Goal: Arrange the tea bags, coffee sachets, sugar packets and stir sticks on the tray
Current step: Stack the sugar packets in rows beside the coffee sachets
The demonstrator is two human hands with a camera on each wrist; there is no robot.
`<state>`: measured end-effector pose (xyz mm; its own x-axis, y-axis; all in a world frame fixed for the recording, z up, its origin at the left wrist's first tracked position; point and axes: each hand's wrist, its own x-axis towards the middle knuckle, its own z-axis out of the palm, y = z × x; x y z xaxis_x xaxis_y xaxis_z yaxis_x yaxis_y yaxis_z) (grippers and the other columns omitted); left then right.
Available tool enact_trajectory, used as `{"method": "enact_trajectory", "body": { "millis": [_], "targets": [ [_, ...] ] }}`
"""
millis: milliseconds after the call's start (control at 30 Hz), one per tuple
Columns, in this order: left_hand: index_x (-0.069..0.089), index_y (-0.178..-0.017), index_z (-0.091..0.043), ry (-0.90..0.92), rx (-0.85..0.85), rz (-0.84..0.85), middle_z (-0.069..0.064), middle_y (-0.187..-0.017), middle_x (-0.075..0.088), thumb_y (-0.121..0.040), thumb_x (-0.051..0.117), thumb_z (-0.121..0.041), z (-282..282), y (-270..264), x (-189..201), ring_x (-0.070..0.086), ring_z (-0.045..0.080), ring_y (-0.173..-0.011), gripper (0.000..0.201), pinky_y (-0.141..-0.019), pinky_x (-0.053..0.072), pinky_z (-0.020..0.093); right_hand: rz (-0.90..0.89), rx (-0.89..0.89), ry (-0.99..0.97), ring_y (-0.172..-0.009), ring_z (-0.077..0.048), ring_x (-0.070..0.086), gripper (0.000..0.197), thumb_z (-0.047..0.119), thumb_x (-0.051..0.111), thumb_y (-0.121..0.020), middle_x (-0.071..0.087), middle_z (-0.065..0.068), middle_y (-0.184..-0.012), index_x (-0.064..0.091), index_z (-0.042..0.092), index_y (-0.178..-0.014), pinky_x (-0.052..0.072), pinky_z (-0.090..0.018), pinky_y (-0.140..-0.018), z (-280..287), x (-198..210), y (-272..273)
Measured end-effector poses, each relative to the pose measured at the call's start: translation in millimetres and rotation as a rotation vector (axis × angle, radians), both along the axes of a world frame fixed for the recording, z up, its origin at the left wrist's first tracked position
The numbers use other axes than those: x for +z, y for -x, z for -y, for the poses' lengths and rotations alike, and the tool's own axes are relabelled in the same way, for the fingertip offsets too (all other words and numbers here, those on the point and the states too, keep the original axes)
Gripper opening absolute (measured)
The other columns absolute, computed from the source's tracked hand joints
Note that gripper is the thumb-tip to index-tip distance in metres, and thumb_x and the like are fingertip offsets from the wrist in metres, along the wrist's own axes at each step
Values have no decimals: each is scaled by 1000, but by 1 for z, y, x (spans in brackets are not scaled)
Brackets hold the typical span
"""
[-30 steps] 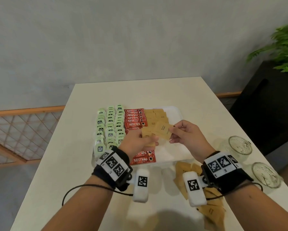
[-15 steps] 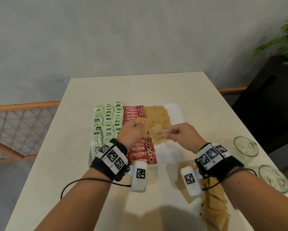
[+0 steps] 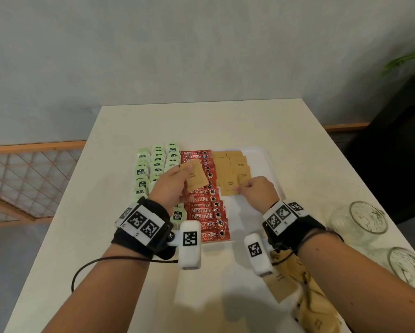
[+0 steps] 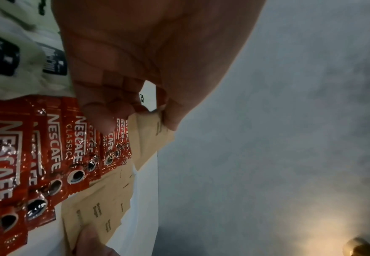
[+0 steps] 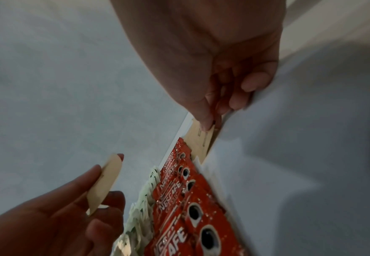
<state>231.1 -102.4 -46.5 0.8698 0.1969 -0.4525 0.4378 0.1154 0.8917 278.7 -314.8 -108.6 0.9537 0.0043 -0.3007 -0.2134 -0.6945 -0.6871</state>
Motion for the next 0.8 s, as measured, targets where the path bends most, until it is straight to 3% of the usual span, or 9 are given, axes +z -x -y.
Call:
{"method": "enact_trajectory", "body": {
  "millis": [133,233,300,400,500,567,667,800],
  "targets": [
    [65,-97,-21,32,-15,-56,-2,-77,58,-96,55,-41,3,0,1,54,13,-67,22,-57,52,26,19,24,52,-62,-14,55,23,34,64,-90,69,0,-88,64,13,-80,42,-26,-55,-2,3,1],
    [67,-106,-21,51,-61,-20,-3,-75,62,-97,54,-38,3,2,1,57,8,-58,23,-56,55,25,70,5,-2,-63,-16,53,30,36,66,-89,66,-5,-82,52,16,-72,46,-32,-61,0,5,5],
    [67,-115,-22,64,-99,31,-2,-79,67,-96,57,-29,3,4,2,61,6,-56,22,-58,58,25,66,-55,-168,-62,-17,51,31,37,65,-89,60,-9,-77,53,12,-76,50,-37,-65,3,10,10],
    [67,-115,-13,45,-88,65,9,-99,73,-91,66,-17,8,3,2,72,17,-76,25,-66,60,29,-46,-62,-449,-62,-15,52,41,46,57,-93,57,-3,-77,65,6,-92,48,-28,-61,7,27,23],
    [67,-104,-7,-38,-52,120,12,-99,74,-90,68,-16,25,2,-2,73,25,-88,17,-79,60,38,-183,65,-620,-65,-14,59,46,53,57,-90,66,-1,-81,68,10,-101,51,-27,-63,8,45,32],
    [68,-92,-9,-40,-23,160,12,-97,75,-90,69,-19,40,1,-2,73,29,-90,11,-84,58,45,-233,166,-615,-69,-15,62,39,47,64,-87,70,-2,-86,67,12,-104,53,-27,-66,6,51,37],
    [71,-97,-8,-62,7,231,9,-97,74,-82,74,-32,60,-2,-6,70,29,-95,29,-92,54,51,-173,182,-671,-69,-13,63,22,25,68,-89,71,-3,-86,67,10,-105,55,-26,-65,4,55,42],
    [67,-94,-8,-156,7,253,9,-99,71,-82,76,-29,73,-8,-10,66,26,-97,26,-90,53,43,-42,28,-743,-54,-11,54,16,13,65,-91,64,-1,-72,66,1,-102,54,-26,-60,13,55,34]
  ]
}}
